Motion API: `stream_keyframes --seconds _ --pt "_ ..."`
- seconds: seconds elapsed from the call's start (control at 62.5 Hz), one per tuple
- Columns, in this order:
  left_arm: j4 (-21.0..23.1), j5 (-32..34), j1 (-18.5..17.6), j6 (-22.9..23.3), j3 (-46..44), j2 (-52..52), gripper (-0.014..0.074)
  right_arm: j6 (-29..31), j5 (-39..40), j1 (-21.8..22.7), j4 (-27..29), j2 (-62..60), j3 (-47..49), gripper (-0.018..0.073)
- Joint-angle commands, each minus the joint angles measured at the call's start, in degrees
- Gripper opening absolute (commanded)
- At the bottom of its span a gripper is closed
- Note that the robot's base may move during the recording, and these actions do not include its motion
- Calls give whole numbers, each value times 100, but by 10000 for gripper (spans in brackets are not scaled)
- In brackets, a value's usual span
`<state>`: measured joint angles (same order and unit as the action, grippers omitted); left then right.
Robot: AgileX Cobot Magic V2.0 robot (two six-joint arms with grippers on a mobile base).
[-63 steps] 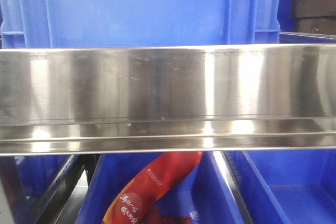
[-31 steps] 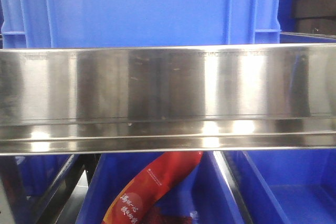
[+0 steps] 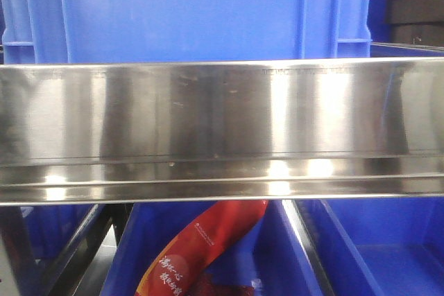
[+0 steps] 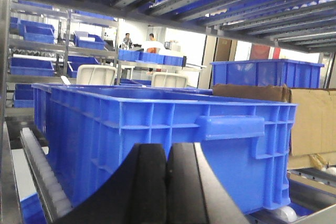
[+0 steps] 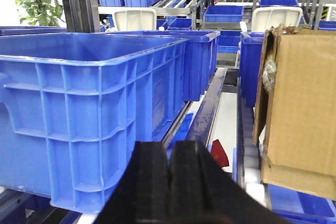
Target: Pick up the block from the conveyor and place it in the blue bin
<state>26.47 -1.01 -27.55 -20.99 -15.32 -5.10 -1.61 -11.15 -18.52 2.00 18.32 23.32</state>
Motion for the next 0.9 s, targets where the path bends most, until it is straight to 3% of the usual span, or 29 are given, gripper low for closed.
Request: stream_keyframes --seconds 0.0,0.208,0.384,0.64,0.88 --pt "24 101 -8 -6 12 45 -111 20 136 25 -33 -30 -13 -167" --pt "24 101 -8 -6 12 45 -111 20 136 25 -33 -30 -13 -167" --pt "24 101 -8 -6 12 45 -111 20 256 302 -33 -120 -180 -167" --pt "24 101 -8 -6 12 45 -111 20 1433 1142 -33 -738 -1662 -167" --pt "24 101 -8 -6 12 45 -111 20 1268 1347 -33 -1621 -2332 -167"
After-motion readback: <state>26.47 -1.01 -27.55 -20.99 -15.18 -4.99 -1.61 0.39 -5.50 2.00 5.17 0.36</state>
